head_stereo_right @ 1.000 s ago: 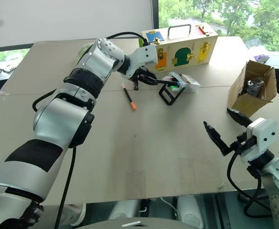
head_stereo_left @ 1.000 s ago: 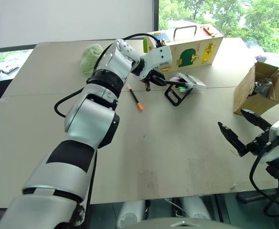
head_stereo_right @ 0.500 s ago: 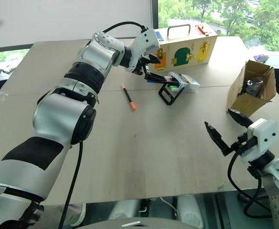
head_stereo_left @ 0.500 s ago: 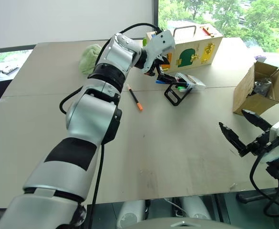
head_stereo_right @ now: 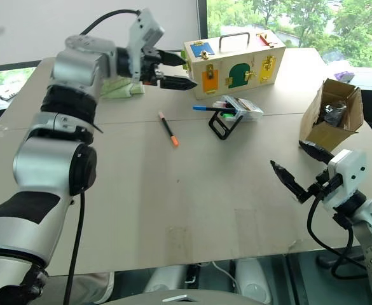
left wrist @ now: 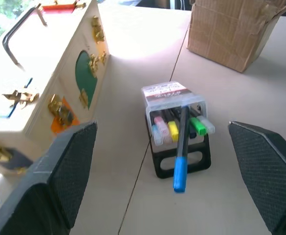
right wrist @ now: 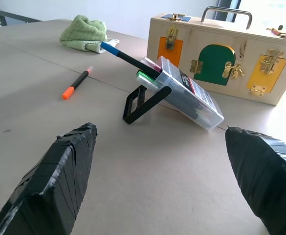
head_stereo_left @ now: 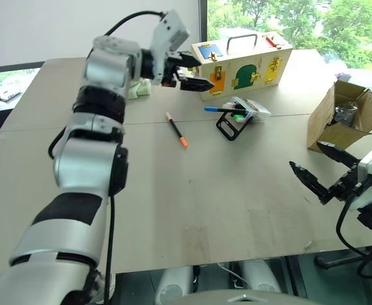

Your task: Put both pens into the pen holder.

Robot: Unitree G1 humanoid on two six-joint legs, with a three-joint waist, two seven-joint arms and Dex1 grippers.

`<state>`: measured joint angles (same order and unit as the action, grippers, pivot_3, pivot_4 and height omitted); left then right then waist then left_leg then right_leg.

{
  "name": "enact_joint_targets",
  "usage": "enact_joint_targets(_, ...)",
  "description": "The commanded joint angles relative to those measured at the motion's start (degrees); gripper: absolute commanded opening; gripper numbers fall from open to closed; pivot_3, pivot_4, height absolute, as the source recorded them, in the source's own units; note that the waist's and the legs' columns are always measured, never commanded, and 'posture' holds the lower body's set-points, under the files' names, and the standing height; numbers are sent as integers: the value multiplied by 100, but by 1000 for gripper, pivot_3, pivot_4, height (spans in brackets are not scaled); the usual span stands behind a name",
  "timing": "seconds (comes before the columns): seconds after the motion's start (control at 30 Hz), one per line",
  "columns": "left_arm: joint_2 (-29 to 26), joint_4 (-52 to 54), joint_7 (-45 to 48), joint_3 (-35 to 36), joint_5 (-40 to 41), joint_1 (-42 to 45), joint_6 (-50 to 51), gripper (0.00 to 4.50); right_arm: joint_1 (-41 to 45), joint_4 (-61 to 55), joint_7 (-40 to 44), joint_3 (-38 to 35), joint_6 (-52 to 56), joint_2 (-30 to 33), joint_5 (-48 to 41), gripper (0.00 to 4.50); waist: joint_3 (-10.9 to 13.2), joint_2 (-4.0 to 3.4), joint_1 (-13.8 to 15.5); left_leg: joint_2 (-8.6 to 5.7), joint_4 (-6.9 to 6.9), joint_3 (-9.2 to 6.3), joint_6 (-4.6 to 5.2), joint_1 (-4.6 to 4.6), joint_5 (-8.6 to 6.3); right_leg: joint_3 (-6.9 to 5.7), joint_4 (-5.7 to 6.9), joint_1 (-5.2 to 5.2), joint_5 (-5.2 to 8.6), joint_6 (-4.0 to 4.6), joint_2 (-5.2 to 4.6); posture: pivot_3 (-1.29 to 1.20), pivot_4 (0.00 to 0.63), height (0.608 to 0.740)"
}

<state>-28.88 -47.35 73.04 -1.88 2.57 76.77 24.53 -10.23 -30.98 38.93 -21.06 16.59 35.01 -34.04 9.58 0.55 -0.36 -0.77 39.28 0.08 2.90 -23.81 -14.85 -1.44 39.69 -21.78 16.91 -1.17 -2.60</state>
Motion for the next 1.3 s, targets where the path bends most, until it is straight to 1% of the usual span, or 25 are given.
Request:
enact_joint_targets(0.03,-275,1159,-363,421,382,-719,412,4441,204,-13,131,-47,79,154,-155,4500,0,-1,-1,-1,2,0,0,0,0,-1,3,0,0,0,-3,0,150,740)
enact_joint_targets(0.1,-382,1866,-499,560,543,-1415,585,4441,332,34,183,-9,165,215,-183,4500,-2,-2,-9,-1,2,1,0,4,0,4,4,2,0,0,-6,0,150,740)
enact_joint_targets(0.17,-424,2471,-596,707,787,-1876,790,4441,391,73,235,34,237,263,-192,4500,2,4,-19,-1,2,4,-1,11,1,13,13,2,0,0,-7,0,150,740)
enact_joint_targets(0.27,-512,3624,-803,1044,1122,-2948,700,4441,589,182,323,164,341,358,-165,4500,4,7,-15,0,3,-5,-2,4,1,3,12,-1,-1,1,-8,0,150,740)
enact_joint_targets(0.37,-588,4257,-1119,1260,1312,-3657,816,4441,798,289,381,218,447,435,-183,4500,4,8,11,0,4,-4,-2,5,1,4,10,0,-1,1,-11,0,150,740)
enact_joint_targets(0.43,-593,4488,-1500,1456,1390,-4076,1069,4441,972,375,440,254,512,495,-191,4500,2,4,10,-1,3,-4,0,7,0,3,11,1,-1,1,-13,0,150,740)
enact_joint_targets(0.5,-536,4599,-1961,1541,1340,-4325,1141,4441,1091,444,511,277,555,540,-221,4500,1,5,15,-1,3,-4,15,12,-9,1,13,4,-1,1,-15,0,150,740)
enact_joint_targets(0.6,-398,4912,-2544,1455,1210,-4840,1114,4441,1307,548,675,366,607,622,-262,4500,1,4,52,-1,3,-9,19,12,-11,-5,15,3,-2,2,-14,0,150,740)
enact_joint_targets(0.7,-229,5090,-3095,1347,1072,-5119,1103,4441,1457,646,825,506,588,705,-186,4500,1,5,111,-2,4,-9,19,11,-11,-4,13,4,-2,1,-17,0,150,740)
enact_joint_targets(0.73,-76,5166,-3355,1393,1090,-5175,1116,4441,1533,675,869,580,596,722,-169,4500,1,6,127,-4,3,-8,19,10,-11,-5,13,3,-2,1,-19,0,150,740)
enact_joint_targets(0.8,152,5387,-3627,1495,1243,-5270,1069,4441,1704,722,873,737,560,712,-74,4500,2,8,132,-4,4,-10,19,8,-11,-8,13,4,-2,1,-19,0,150,740)
enact_joint_targets(0.87,282,5789,-3535,1661,1644,-5403,1018,4441,1976,746,778,1013,573,662,113,4500,1,8,118,-4,4,-11,19,7,-11,-9,12,4,-2,1,-21,0,150,740)
enact_joint_targets(0.93,167,6164,-3437,1715,1836,-5556,1097,4441,2407,880,573,1462,809,669,469,4500,2,8,78,-4,3,-10,9,7,-6,-7,11,2,-2,2,-21,0,150,740)
enact_joint_targets(1.0,-179,6409,-3387,1679,1699,-5755,1012,4441,2928,1182,424,1949,664,560,1039,4500,1,6,9,-2,-1,-9,-3,11,1,-5,12,1,-2,3,-20,0,150,740)
enact_joint_targets(1.03,-343,6556,-3283,1734,1781,-5847,1041,4441,3167,1313,393,2161,578,483,1254,4500,1,6,-31,-2,-6,-9,-4,13,2,-5,13,0,-2,4,-19,0,150,740)
enact_joint_targets(1.17,-858,7196,-2858,2102,2385,-6146,1152,4441,3988,1870,200,2796,304,46,1984,4500,2,4,-39,0,-10,-9,-9,11,4,-6,11,-3,-1,5,-16,0,150,740)
enact_joint_targets(1.3,-1391,7856,-2163,2599,3213,-6610,1212,4441,4670,2734,283,3492,-287,-355,2769,4500,3,6,-3,-3,-9,-9,-9,8,4,-6,-1,-3,-2,5,-21,0,150,740)
